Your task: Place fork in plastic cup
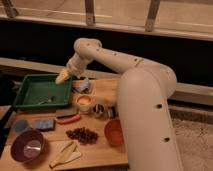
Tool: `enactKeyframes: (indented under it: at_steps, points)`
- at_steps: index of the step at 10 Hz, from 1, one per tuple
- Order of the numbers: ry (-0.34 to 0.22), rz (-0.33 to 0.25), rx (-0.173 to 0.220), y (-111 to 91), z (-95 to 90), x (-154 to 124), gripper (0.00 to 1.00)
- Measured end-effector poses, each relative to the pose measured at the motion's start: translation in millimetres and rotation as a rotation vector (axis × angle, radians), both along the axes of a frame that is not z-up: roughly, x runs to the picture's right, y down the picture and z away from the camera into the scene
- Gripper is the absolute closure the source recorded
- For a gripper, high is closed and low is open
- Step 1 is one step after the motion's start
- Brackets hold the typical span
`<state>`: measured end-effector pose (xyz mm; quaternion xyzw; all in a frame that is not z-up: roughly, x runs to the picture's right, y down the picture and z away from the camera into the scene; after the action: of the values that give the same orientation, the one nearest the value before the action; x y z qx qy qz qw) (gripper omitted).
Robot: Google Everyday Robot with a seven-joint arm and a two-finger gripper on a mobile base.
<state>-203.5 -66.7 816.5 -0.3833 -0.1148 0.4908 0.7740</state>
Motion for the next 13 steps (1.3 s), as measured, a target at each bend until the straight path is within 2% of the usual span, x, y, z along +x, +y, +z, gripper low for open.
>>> enactKeyframes:
  at_steps: [4, 9, 11, 13]
  points:
    - [-0.080, -0.045, -0.032, 2.8, 6.0, -40.2, 0.20]
    - [-0.076, -0.051, -0.041, 5.4, 6.8, -37.6, 0.20]
    - [-0.070, -0.062, -0.048, 10.9, 14.5, -34.9, 0.20]
    - [-0.089, -0.091, -0.052, 17.7, 20.5, -53.5, 0.20]
